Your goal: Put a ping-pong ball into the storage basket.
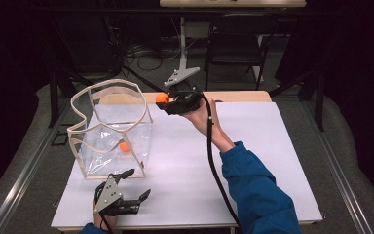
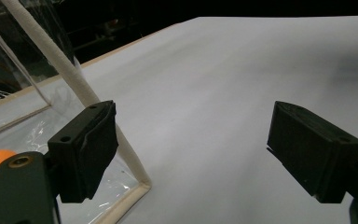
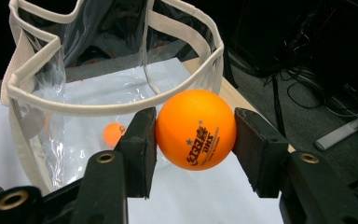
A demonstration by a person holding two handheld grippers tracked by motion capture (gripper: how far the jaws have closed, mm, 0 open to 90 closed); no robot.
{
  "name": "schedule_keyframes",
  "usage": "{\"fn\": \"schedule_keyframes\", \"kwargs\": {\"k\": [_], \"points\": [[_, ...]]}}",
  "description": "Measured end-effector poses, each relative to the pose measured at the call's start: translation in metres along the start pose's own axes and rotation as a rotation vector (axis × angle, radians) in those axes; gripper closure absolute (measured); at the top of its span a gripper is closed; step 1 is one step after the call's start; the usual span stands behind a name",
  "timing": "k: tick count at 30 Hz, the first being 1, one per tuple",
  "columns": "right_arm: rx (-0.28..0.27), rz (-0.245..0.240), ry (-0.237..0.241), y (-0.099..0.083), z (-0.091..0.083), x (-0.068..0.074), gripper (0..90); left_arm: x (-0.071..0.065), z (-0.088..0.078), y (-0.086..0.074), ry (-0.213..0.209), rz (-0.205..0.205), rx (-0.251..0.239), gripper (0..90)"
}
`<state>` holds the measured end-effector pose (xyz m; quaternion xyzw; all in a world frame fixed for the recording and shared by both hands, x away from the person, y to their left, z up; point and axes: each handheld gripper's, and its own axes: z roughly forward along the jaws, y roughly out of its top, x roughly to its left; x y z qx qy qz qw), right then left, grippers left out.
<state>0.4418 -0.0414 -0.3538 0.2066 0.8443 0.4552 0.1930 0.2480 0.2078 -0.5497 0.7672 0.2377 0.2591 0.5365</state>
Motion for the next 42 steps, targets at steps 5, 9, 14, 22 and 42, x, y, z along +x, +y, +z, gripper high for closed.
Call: {"fn": "schedule_keyframes", "kwargs": {"k": [5,9,14,22,42], "points": [[-0.011,-0.003,-0.003,0.005,-0.002,0.0,50.9,0.0,0.0,0.0,-0.002,0.003,0.0,15.9],[-0.015,-0.006,-0.004,0.008,-0.004,0.001,50.9,-0.001,0.0,0.0,-0.002,0.004,0.002,15.9],[-0.019,-0.009,-0.005,0.011,-0.003,0.001,50.9,-0.001,0.001,0.0,-0.002,0.004,0.001,15.9],[-0.024,-0.013,-0.002,0.015,0.0,0.003,50.9,0.0,0.0,0.0,-0.001,0.003,0.0,15.9],[-0.045,-0.027,0.002,0.023,0.007,0.008,50.9,0.0,0.0,0.0,-0.001,0.002,0.0,15.9]]}}
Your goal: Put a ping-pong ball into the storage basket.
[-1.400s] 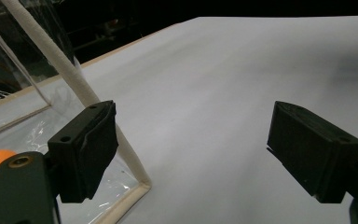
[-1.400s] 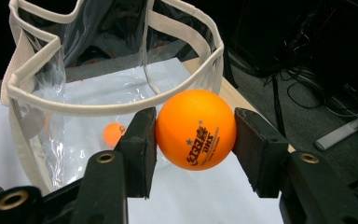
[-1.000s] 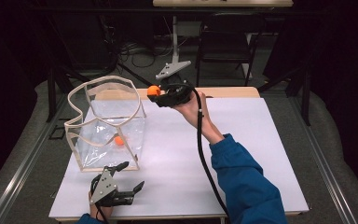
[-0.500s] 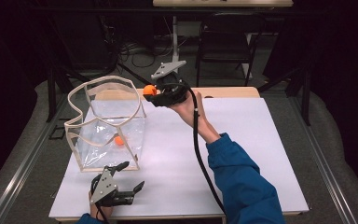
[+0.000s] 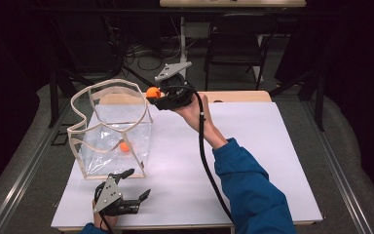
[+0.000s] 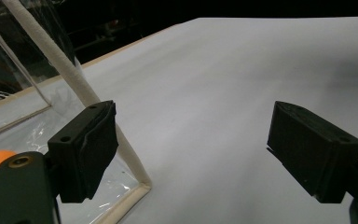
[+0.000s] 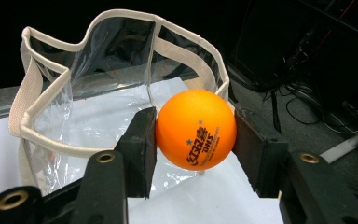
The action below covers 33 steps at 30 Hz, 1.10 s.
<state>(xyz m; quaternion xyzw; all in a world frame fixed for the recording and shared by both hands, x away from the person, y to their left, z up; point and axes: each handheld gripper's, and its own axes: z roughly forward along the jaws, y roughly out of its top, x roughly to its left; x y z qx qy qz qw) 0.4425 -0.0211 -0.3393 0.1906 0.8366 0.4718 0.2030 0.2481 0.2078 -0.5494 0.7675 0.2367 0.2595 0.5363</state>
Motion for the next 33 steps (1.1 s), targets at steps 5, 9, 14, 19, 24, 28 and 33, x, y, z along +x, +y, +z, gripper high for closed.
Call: {"fn": "schedule_keyframes", "kwargs": {"k": [5,9,14,19,24,28,33], "points": [[-0.003,-0.001,0.002,0.001,0.002,0.002,50.9,0.0,0.0,0.0,-0.001,0.0,0.002,15.9],[-0.006,-0.002,0.001,0.002,0.003,0.003,50.9,0.0,0.0,0.0,0.001,-0.001,0.0,15.9],[-0.013,-0.006,0.002,0.004,0.005,0.005,50.9,0.0,0.001,0.0,-0.001,-0.002,0.0,15.9],[-0.02,-0.002,0.01,0.005,0.007,0.008,50.9,0.0,0.0,0.0,0.001,0.001,0.0,15.9],[-0.026,-0.007,0.013,0.006,0.01,0.011,50.8,0.001,0.0,0.0,0.0,-0.001,-0.001,15.9],[-0.026,-0.01,0.013,0.007,0.01,0.012,50.9,0.001,0.0,0.0,-0.002,0.0,-0.002,15.9],[-0.027,-0.015,0.011,0.01,0.01,0.013,50.9,0.001,0.0,0.0,-0.002,0.001,-0.002,15.9]]}}
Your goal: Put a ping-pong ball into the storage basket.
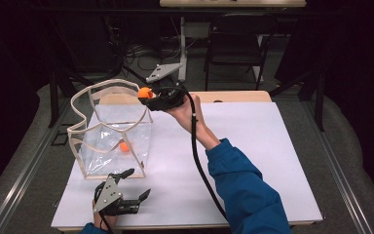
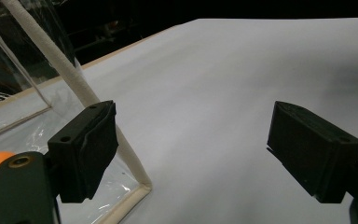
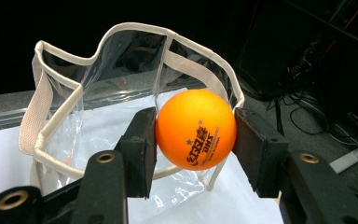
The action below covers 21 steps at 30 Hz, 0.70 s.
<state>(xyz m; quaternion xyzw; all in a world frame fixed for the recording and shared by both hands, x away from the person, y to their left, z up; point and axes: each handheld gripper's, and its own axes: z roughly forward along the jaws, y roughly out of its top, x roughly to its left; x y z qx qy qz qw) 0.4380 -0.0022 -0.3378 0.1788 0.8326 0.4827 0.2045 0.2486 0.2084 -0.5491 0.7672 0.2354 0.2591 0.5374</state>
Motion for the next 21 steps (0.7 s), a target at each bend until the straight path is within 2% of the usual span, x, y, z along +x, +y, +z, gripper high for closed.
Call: {"fn": "schedule_keyframes", "kwargs": {"k": [21], "points": [[-0.011,-0.007,0.013,0.0056,0.0089,0.0092,50.9,0.0001,-0.0005,-0.0001,0.0,-0.002,0.0,15.9]]}}
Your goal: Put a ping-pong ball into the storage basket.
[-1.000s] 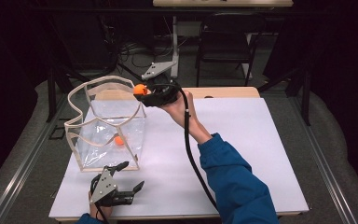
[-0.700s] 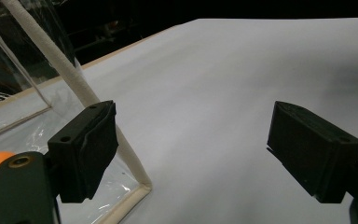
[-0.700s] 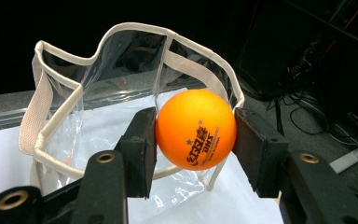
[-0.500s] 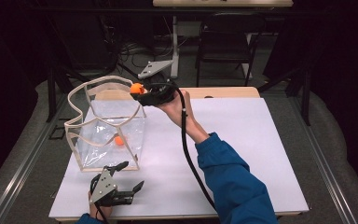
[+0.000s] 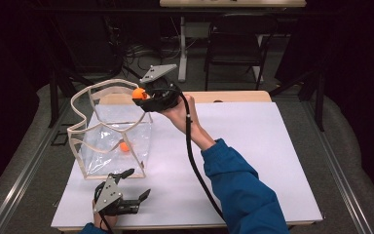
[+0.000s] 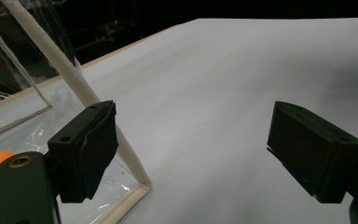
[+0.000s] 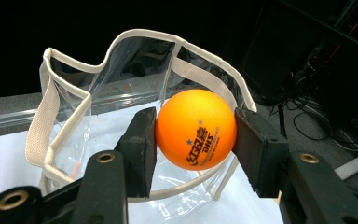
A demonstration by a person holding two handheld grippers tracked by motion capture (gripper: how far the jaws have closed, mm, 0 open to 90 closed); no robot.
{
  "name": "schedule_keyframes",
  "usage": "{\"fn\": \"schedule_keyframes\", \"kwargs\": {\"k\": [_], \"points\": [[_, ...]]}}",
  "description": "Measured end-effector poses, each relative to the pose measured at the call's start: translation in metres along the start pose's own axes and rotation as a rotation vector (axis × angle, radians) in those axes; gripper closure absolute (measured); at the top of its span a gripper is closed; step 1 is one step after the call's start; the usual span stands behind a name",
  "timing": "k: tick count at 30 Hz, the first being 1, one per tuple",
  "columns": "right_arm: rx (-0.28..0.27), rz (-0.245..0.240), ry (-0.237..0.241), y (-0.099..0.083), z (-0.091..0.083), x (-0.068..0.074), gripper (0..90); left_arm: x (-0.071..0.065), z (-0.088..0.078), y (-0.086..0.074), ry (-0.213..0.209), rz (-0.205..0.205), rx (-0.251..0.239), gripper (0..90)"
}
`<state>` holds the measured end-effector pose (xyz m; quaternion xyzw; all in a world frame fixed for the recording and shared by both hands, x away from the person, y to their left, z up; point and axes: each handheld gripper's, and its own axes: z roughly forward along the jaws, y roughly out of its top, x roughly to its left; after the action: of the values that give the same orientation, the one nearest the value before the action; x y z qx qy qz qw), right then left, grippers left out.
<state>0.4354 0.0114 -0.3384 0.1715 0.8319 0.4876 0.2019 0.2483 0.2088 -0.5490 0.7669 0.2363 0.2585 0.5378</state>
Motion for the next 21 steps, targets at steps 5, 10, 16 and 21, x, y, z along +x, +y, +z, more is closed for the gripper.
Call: {"fn": "schedule_keyframes", "kwargs": {"k": [5,10,16,21], "points": [[0.003,-0.004,0.005,0.001,0.003,0.001,50.9,0.0,0.0,0.0,0.0,0.002,0.001,15.9],[0.005,-0.005,0.013,0.004,0.005,0.003,50.9,0.0,0.0,0.0,0.001,0.003,-0.001,15.9],[0.01,-0.009,0.014,0.007,0.009,0.004,50.9,0.0,-0.001,0.0,0.001,0.001,-0.003,15.9],[0.014,-0.006,0.021,0.008,0.013,0.004,50.9,0.0,-0.001,0.0,0.002,0.0,-0.003,15.9]]}}
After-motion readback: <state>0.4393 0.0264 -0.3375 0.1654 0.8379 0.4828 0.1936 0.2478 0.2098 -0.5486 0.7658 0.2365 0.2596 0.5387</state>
